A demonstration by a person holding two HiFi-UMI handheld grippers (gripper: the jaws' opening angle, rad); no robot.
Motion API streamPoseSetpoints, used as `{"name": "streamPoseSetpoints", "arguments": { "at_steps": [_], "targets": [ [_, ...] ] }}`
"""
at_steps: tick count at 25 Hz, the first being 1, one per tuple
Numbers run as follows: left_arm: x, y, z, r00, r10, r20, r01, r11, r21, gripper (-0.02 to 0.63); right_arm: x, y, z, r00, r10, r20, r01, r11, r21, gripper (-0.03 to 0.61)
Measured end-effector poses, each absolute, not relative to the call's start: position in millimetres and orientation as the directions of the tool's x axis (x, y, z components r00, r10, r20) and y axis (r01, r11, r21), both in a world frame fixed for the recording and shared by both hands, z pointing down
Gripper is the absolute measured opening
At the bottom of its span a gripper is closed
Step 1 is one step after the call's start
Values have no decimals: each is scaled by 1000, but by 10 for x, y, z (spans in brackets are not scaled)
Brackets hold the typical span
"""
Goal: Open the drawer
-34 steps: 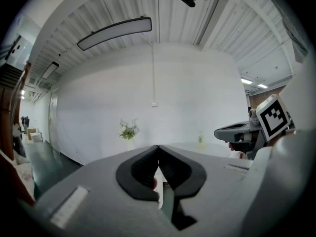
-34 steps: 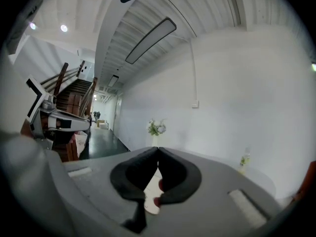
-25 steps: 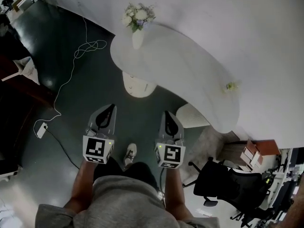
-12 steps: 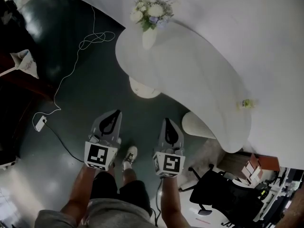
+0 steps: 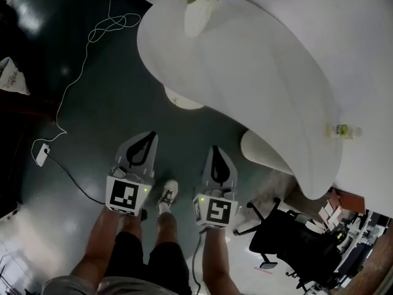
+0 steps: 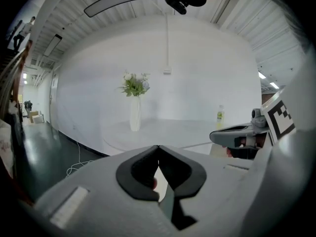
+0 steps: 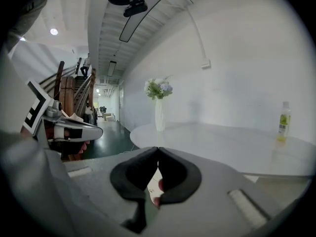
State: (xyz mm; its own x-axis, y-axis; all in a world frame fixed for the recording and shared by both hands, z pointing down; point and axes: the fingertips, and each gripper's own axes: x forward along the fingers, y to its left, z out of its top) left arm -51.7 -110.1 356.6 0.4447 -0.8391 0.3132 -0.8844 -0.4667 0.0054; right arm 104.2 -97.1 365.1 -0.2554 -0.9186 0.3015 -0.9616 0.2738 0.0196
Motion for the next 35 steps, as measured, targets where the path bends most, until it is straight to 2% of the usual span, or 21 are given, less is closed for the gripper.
{"name": "streamPoseSetpoints", "arguments": {
  "at_steps": [19,25,35],
  "targets": [
    [-485,-1482,5631,470,-815,338,-873,-485,47,11,1088,-1245,5744,-212,-903,374,-967,249,51,4],
    [-451,-1558,6137,483,-797,363,-862,-505,40,11,1121,-1293,6300,-210,-896,391,-965,255,65,5],
    [-439,-1808,6918,482,-808,338,-865,-500,37,9,1170,-1540,7052,-192,-904,382,-970,233,64,5]
  ]
}}
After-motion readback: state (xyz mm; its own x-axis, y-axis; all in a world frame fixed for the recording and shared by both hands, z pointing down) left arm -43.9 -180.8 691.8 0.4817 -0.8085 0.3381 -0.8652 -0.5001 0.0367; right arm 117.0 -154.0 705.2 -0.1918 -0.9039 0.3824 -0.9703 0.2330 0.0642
